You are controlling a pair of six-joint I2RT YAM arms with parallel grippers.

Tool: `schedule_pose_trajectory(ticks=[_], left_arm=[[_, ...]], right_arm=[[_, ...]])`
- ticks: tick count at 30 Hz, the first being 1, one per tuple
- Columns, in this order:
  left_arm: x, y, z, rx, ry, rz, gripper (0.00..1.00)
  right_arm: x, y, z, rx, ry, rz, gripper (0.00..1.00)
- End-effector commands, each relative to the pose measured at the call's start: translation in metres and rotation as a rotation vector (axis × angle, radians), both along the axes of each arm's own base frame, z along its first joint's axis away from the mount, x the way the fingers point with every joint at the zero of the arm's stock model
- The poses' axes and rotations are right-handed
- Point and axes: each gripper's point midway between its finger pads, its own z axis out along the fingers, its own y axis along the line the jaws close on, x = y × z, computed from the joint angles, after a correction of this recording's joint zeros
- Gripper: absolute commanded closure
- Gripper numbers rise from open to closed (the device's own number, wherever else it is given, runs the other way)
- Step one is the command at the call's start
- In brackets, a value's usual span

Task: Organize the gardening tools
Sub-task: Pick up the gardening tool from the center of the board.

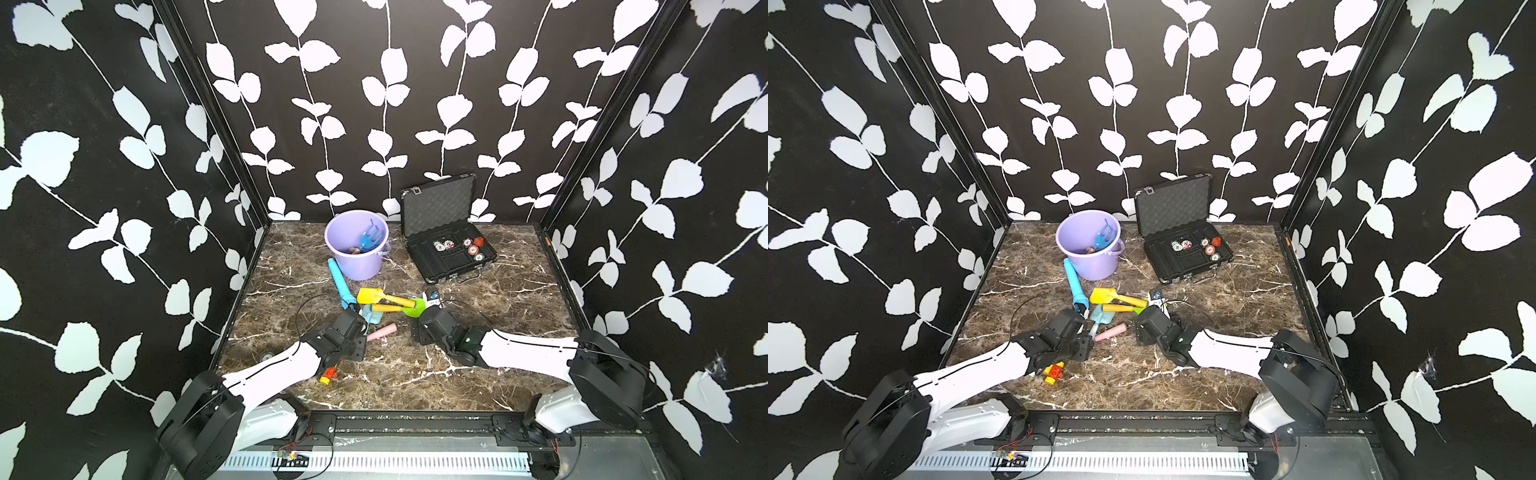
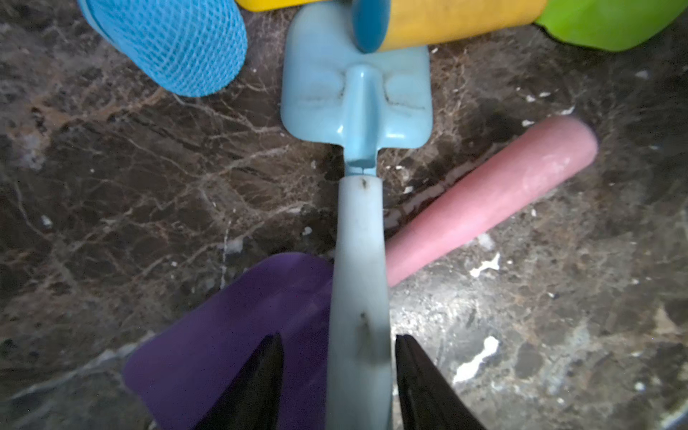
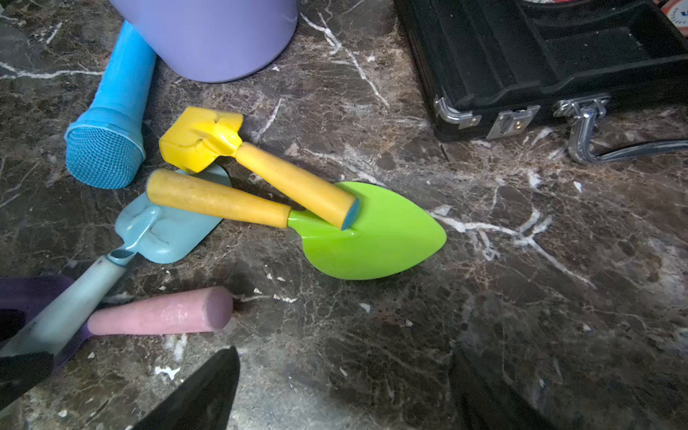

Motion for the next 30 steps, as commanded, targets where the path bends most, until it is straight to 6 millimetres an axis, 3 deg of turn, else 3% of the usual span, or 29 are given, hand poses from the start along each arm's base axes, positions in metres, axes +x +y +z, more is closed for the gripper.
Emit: schedule_pose_trajectory(ticks=[1,9,22,30], left_arm=[[0.008,-0.006,0.005,0.024,-0.033,-0.018,0.54],[0.012,-0.003,-0.002,0.075,-0.029,-0.004,0.71],[0.015,0.005,0.026,0.074,-0.101,0.014,0.99],[0.007,0.008,0.046,0.032,-0.128,0.004,1.00]], right_arm=[[0.003,-0.002,0.010,0.030,-0.031,-0.021,0.10],[0.002,-0.004,0.011,0.033,-0.034,-0.021,0.10],[0.000,-0.003,0.018,0.054,-0.044,-0.002,0.10],[-0.004,0.002,0.027,0.088,-0.046,0.031,0.10]])
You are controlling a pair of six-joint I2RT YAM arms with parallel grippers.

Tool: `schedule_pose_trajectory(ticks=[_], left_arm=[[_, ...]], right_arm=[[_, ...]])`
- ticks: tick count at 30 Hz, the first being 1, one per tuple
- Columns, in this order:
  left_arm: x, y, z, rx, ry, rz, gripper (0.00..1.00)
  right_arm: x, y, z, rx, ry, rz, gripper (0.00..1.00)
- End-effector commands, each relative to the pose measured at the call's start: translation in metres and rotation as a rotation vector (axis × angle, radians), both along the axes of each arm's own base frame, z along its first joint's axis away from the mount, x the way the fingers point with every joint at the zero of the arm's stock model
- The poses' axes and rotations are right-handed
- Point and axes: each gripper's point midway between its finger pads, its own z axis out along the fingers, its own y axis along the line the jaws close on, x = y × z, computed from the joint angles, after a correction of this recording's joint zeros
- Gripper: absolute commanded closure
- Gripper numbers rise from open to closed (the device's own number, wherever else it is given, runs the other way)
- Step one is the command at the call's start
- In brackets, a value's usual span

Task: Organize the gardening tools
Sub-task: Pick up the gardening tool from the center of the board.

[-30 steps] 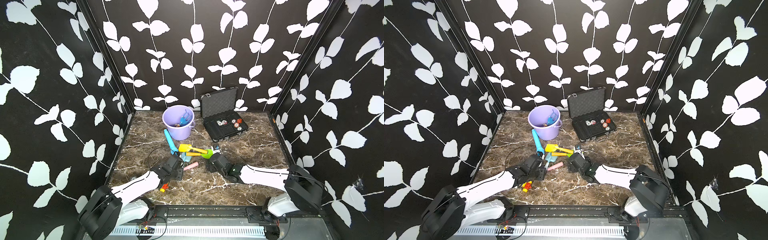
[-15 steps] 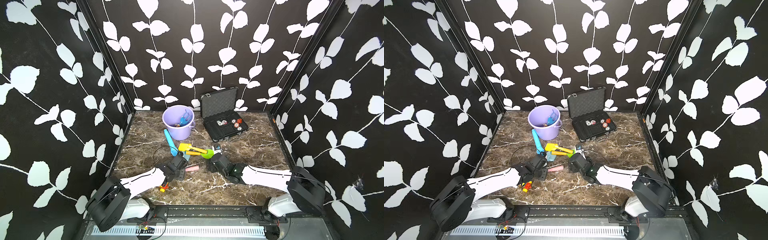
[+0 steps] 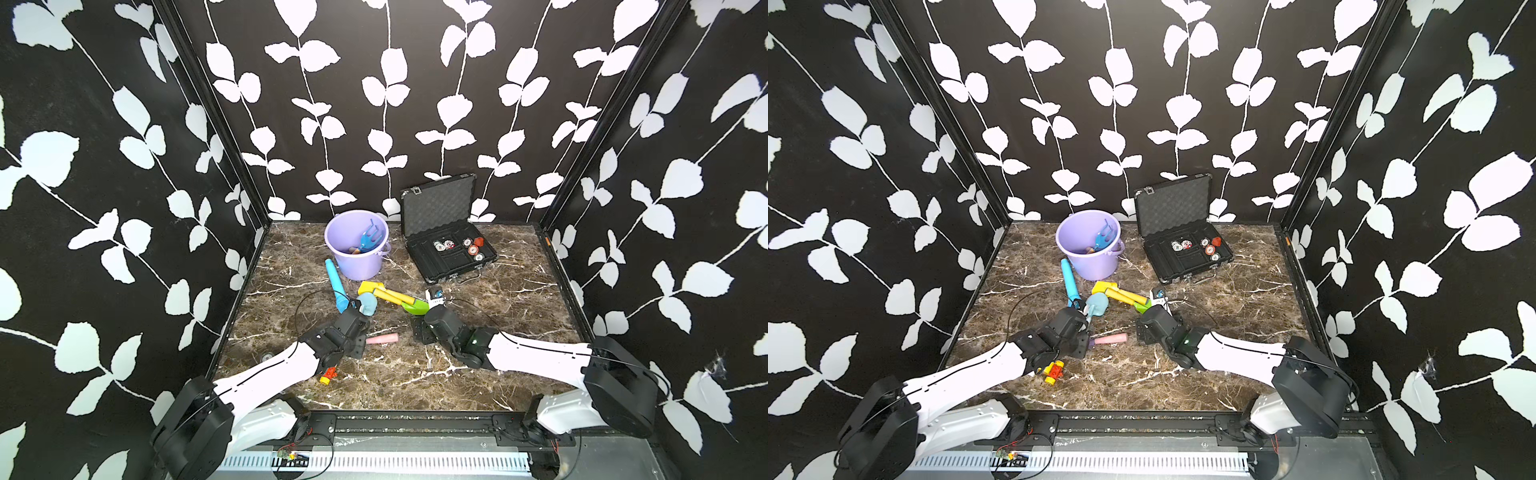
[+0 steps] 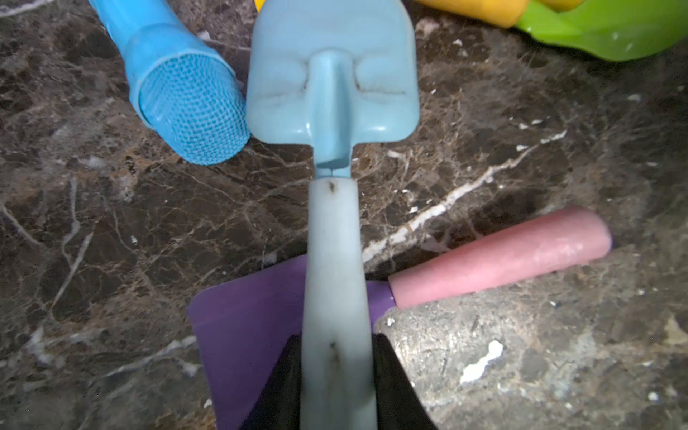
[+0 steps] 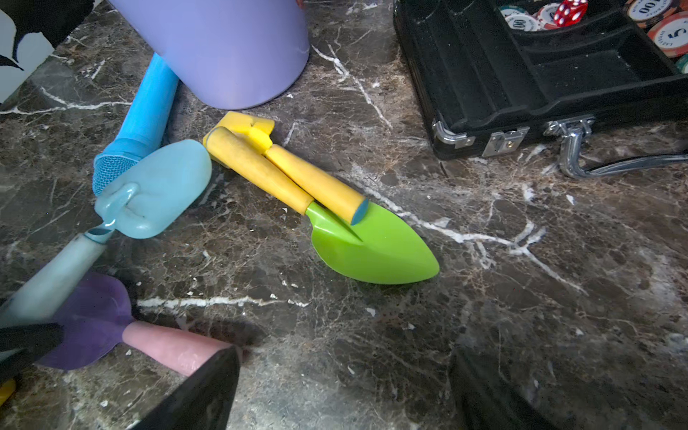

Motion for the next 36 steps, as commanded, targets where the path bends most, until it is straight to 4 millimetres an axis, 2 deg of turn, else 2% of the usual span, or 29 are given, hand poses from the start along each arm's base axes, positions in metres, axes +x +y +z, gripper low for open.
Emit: schedule_pose_trajectory(ticks=[1,6,11,13,22,29,36], left_arm=[[-0.002,-0.001,0.019,-0.019,-0.029,-0.018,1.00],[-0.007,0.001,0.034,-0.068,-0.068,-0.032,1.00],[-0.008,-0.006,0.047,-0.145,-0.143,-0.070,1.00],[-0.005,-0.013,0.054,-0.185,-0.185,-0.103,1.00],[0.004,-0.039,0.075,-0.298,-0.351,-0.223,1.00],[0.008,-0.047,0.083,-0.317,-0.456,-0.288,1.00],[0.006,-0.056,0.091,-0.353,-0.534,-0.354,1.00]], right_arm=[[-0.001,0.002,0.010,0.036,-0.020,0.016,0.10],[-0.004,0.008,0.018,0.073,-0.024,0.048,0.09],[-0.010,0.029,0.033,0.139,0.004,0.140,0.05],[-0.014,0.040,0.044,0.185,0.010,0.199,0.01],[-0.013,0.067,0.091,0.386,0.041,0.377,0.02],[0.001,0.069,0.129,0.465,0.003,0.395,0.03],[0.018,0.069,0.148,0.523,0.030,0.384,0.07]])
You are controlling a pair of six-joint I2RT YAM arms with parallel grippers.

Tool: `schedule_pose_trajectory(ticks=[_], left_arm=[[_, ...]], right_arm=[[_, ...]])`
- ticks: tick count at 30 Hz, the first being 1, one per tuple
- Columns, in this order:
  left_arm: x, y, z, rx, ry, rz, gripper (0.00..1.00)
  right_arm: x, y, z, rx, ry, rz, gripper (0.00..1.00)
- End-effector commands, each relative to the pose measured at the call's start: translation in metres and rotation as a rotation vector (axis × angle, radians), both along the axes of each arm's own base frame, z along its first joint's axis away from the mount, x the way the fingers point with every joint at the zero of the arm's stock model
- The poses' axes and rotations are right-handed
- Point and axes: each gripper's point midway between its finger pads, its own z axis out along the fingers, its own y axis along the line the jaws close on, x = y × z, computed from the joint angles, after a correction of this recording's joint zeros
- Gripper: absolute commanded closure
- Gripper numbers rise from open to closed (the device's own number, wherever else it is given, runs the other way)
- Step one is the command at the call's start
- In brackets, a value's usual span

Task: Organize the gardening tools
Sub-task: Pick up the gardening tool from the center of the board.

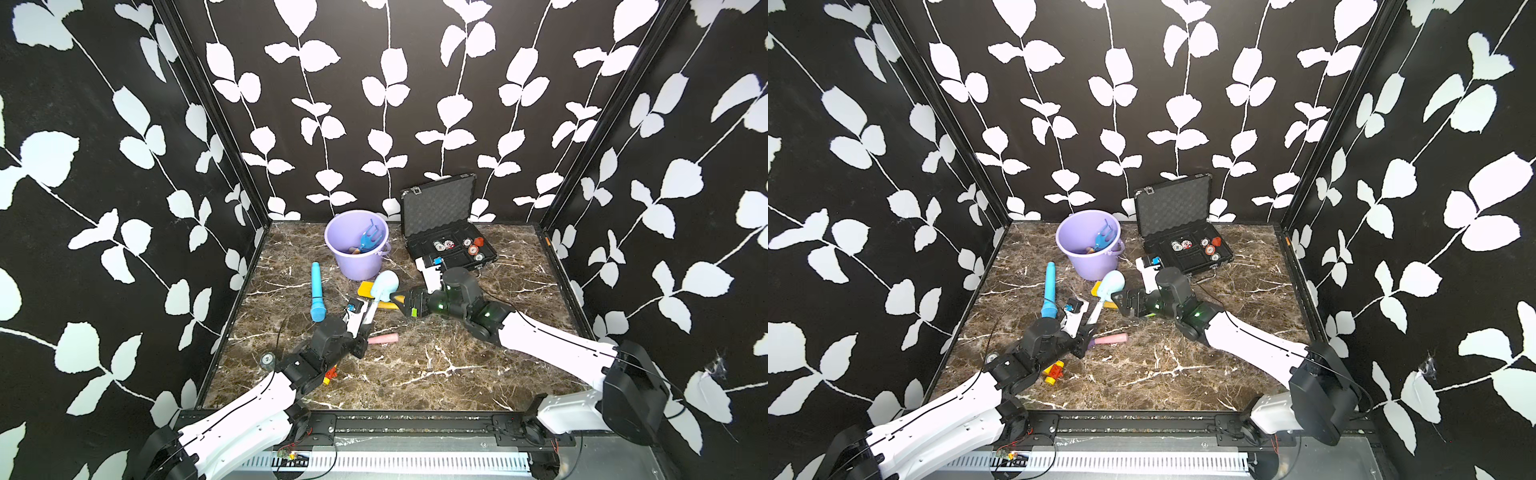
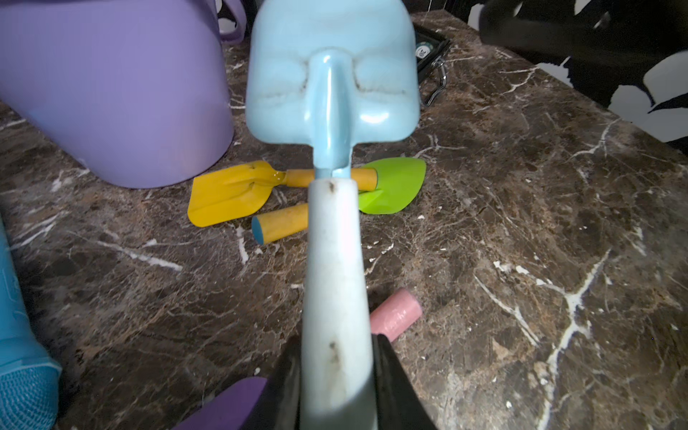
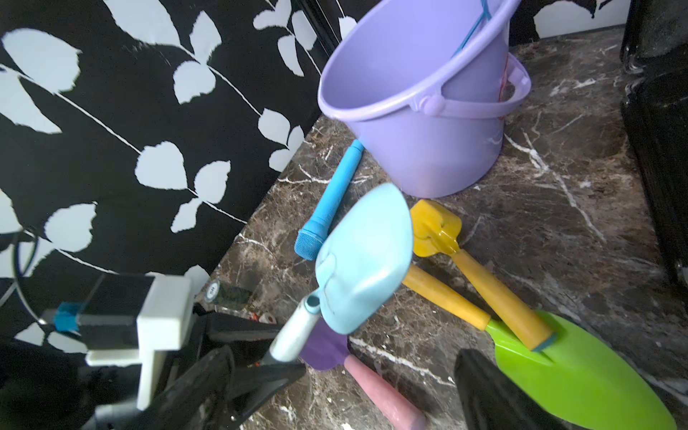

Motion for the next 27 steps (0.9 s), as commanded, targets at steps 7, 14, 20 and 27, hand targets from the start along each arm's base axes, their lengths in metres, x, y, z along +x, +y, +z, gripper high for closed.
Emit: schedule_pose_trajectory(ticks=[7,14,20,27], left_arm=[[-0.004,-0.017,0.035,-0.102,-0.181,-0.105,1.00],[-0.003,-0.019,0.044,-0.116,-0.219,-0.116,1.00],[0.003,-0.018,0.042,-0.097,-0.217,-0.095,1.00],[0.008,-0.018,0.039,-0.095,-0.207,-0.072,0.90]], right_arm=[[0.021,0.011,0.028,0.088,0.029,0.025,0.13],[0.026,0.029,0.022,0.082,0.070,0.075,0.30],[0.025,0.044,0.022,0.096,0.083,0.154,0.55],[0.028,0.052,0.023,0.087,0.070,0.189,0.83]])
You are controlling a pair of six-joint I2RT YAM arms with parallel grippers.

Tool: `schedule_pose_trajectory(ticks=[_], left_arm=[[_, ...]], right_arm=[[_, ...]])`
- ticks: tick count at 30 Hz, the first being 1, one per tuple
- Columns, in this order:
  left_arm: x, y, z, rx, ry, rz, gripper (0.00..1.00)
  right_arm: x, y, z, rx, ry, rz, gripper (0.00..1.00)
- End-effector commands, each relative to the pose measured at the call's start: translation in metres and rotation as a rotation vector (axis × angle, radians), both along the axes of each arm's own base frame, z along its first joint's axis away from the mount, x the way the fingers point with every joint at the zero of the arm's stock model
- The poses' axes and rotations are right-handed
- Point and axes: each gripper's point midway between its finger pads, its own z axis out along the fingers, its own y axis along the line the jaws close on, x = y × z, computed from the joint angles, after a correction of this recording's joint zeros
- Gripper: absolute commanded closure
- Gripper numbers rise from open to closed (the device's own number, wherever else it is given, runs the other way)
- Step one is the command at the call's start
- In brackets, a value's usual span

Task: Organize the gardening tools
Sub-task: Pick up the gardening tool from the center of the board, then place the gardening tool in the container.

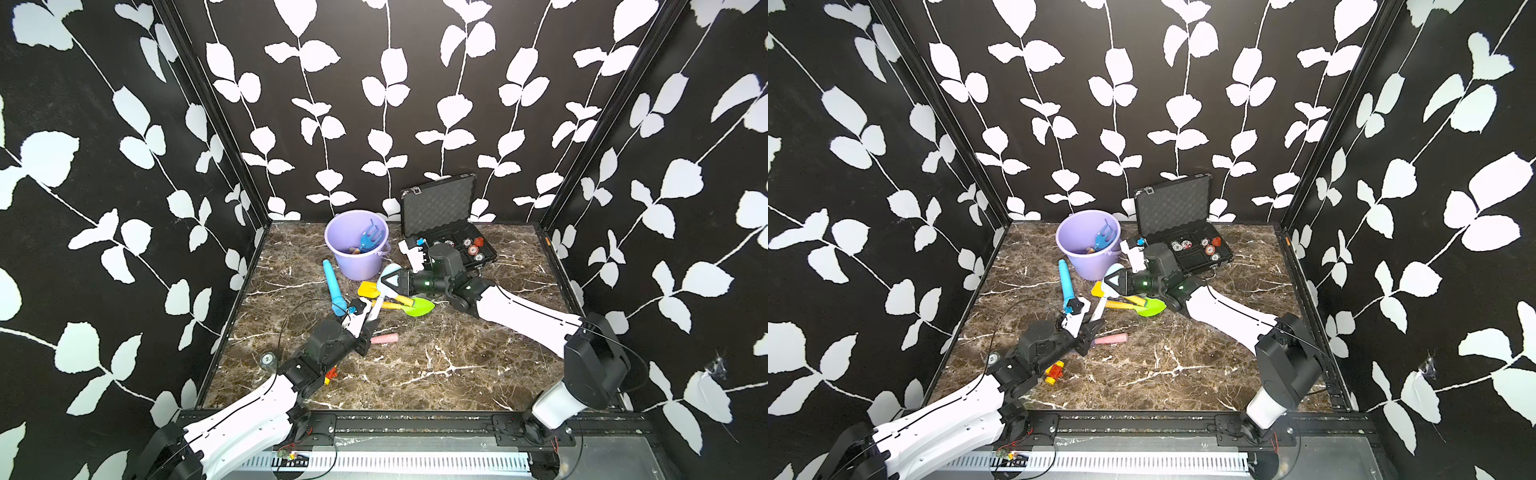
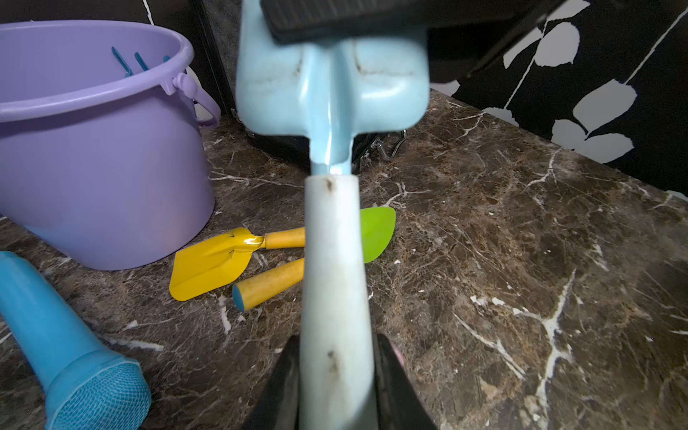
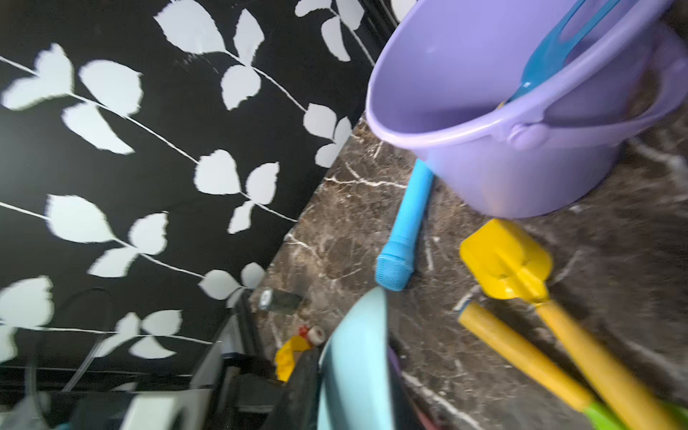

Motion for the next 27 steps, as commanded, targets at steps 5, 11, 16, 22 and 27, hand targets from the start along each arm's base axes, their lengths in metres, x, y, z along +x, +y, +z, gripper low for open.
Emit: schedule_pose_trajectory(ticks=[5,11,16,22,27], left_arm=[[0.007,0.000,0.019,-0.040,-0.057,0.033,0.51],[0.008,0.007,0.020,-0.059,-0.028,0.072,0.02],[0.008,0.017,0.023,-0.079,-0.004,0.129,0.01],[0.007,0.032,0.030,-0.115,0.016,0.203,0.01],[0.007,0.040,0.032,-0.135,0.021,0.245,0.01]], right_arm=[[0.009,0.002,0.017,-0.026,-0.101,0.011,0.96],[0.024,-0.002,0.040,-0.086,-0.216,-0.036,0.99],[0.041,-0.005,0.070,-0.122,-0.332,-0.087,0.99],[0.057,0.000,0.122,-0.092,-0.467,-0.126,0.96],[0.069,0.006,0.163,-0.039,-0.581,-0.153,0.96]])
